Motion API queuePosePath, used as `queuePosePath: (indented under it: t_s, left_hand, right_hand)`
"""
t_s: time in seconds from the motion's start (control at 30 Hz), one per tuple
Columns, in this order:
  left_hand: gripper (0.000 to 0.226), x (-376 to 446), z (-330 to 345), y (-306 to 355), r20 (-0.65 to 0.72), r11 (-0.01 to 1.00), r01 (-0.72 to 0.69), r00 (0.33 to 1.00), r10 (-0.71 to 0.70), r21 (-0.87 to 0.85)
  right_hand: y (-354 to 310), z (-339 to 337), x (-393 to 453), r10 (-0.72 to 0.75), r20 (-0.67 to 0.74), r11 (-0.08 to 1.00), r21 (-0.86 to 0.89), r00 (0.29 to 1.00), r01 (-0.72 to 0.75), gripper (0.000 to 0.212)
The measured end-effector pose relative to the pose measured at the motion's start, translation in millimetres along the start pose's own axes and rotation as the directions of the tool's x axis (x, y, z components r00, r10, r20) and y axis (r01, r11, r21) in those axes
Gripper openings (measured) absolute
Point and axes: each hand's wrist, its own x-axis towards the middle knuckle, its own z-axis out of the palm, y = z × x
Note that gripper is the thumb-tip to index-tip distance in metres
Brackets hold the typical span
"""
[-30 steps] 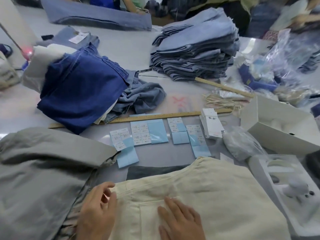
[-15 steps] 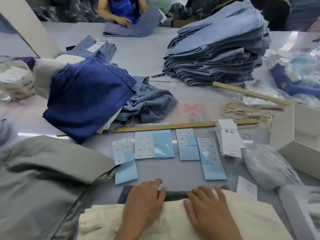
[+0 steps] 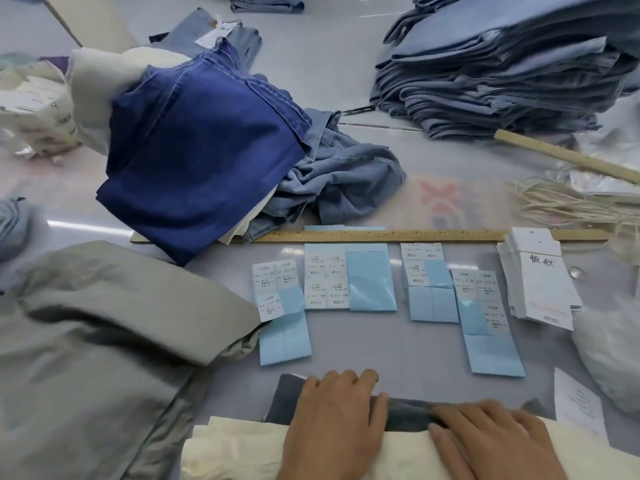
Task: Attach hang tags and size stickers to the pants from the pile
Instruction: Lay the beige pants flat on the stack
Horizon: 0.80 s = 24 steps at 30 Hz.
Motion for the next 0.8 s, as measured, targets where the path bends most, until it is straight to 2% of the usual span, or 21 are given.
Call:
queuePosePath:
  t_s: [0.07, 0.1, 0.13, 0.17, 0.23, 0.27, 0.33, 0.37, 0.43, 0.47, 0.5, 0.57, 0.67, 0.73, 0.8]
  left_hand:
    - [0.039, 0.8, -0.2, -1.9, -0.012, 0.999, -0.025, 1.0, 0.026, 0.033]
    - [0.039, 0.5, 0.6, -3.1, -0.018, 0.999, -0.027, 0.999, 0.027, 0.036]
    - [0.038, 0.2, 1.2, -3.4, -0.021, 0.999, -0.026, 0.999, 0.027, 0.032]
    - [0.038, 0.3, 0.5, -3.9, -0.024, 0.999, -0.03, 0.999, 0.031, 0.028]
    - [0.037, -1.3, -2.4, -5.0, -0.06, 0.998, -0.06, 0.996, 0.06, 0.004]
    - [0.037, -1.8, -3.1, -4.5, -0.071, 0.997, -0.072, 0.995, 0.071, -0.013]
    - [0.035, 0.6, -7.1, -3.2, -0.017, 0.996, -0.091, 0.996, 0.091, 0.02]
    - [0.033, 0.6, -10.6, -2.0, -0.036, 0.989, -0.118, 0.992, 0.121, 0.087]
    - [0.037, 0.2, -17.1, 3.8, -0.028, 0.974, -0.131, 0.99, 0.138, 0.184]
    - [0.039, 6.7, -20.8, 8.8, 0.016, 0.974, -0.15, 0.989, 0.15, 0.172]
    - [0.04, 18.5, -22.1, 14.4, -0.023, 0.971, -0.155, 0.987, 0.162, 0.182]
    - [0.034, 57.5, -17.7, 16.1, -0.189, 0.955, -0.211, 0.95, 0.251, 0.207]
    - [0.03, 127.1, -22.9, 30.0, -0.294, 0.931, -0.266, 0.895, 0.334, 0.248]
    - [0.027, 169.1, -22.5, 39.8, -0.342, 0.921, -0.322, 0.859, 0.382, 0.22]
    - [0.02, 200.6, -18.4, 42.9, -0.403, 0.929, -0.35, 0.838, 0.368, 0.12]
  right_hand:
    - [4.6, -9.5, 15.8, -0.046, 0.142, 0.998, 0.044, 0.989, 0.04, 0.037]
    - [8.3, -10.4, 22.4, -0.025, 0.225, 0.995, 0.098, 0.974, 0.004, 0.04]
    - [11.1, -12.4, 30.7, 0.013, 0.244, 0.989, 0.141, 0.97, -0.049, 0.042]
    - [15.6, -12.5, 39.4, 0.067, 0.223, 0.977, 0.183, 0.972, -0.109, 0.04]
    - [35.1, -3.2, 63.6, 0.165, 0.008, 0.932, 0.327, 0.986, -0.159, 0.038]
    - [50.1, 3.0, 76.2, 0.229, -0.041, 0.918, 0.34, 0.973, -0.202, 0.039]
    - [78.4, 13.9, 95.1, 0.312, 0.011, 0.925, 0.225, 0.95, -0.306, 0.048]
    - [88.8, 20.7, 101.2, 0.347, 0.024, 0.922, 0.176, 0.938, -0.345, 0.051]
    - [99.8, 36.0, 106.2, 0.384, -0.027, 0.905, 0.21, 0.923, -0.371, 0.051]
    - [102.1, 44.1, 106.5, 0.388, -0.052, 0.901, 0.235, 0.92, -0.366, 0.051]
    - [103.0, 52.4, 106.3, 0.375, -0.055, 0.905, 0.238, 0.925, -0.353, 0.051]
    - [105.0, 62.9, 107.7, 0.337, 0.001, 0.918, 0.22, 0.942, -0.329, 0.055]
    - [104.5, 73.7, 114.0, 0.255, 0.079, 0.947, 0.179, 0.964, -0.265, 0.063]
    - [98.1, 81.2, 116.4, 0.185, 0.144, 0.972, 0.119, 0.972, -0.202, 0.064]
    - [94.3, 86.3, 119.9, 0.154, 0.18, 0.981, 0.091, 0.972, -0.172, 0.06]
